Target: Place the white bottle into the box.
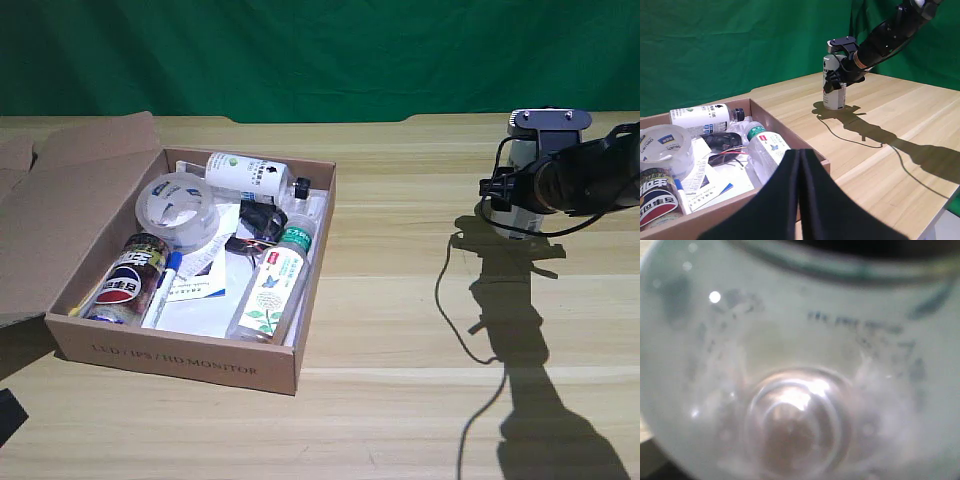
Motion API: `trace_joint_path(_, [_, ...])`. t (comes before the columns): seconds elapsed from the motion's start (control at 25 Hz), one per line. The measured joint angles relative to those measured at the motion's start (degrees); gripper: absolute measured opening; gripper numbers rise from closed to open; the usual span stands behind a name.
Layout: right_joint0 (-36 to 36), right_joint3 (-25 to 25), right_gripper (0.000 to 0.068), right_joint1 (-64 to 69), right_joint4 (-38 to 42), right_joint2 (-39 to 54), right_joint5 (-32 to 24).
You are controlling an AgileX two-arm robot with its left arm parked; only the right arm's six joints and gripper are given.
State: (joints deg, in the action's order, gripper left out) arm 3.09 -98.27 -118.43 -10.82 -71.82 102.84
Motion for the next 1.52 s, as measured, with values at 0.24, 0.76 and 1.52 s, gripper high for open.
trace_joint_path(0.24, [0.00, -0.62, 0.0526, 1.59, 9.74, 0.00, 0.00])
trace_joint_path(0.76, [24.98, -2.05, 0.0526, 16.23, 29.82, -0.20, 0.00])
trace_joint_path(1.52, [38.85, -2.44, 0.0573, 1.89, 24.22, -8.51, 2.85])
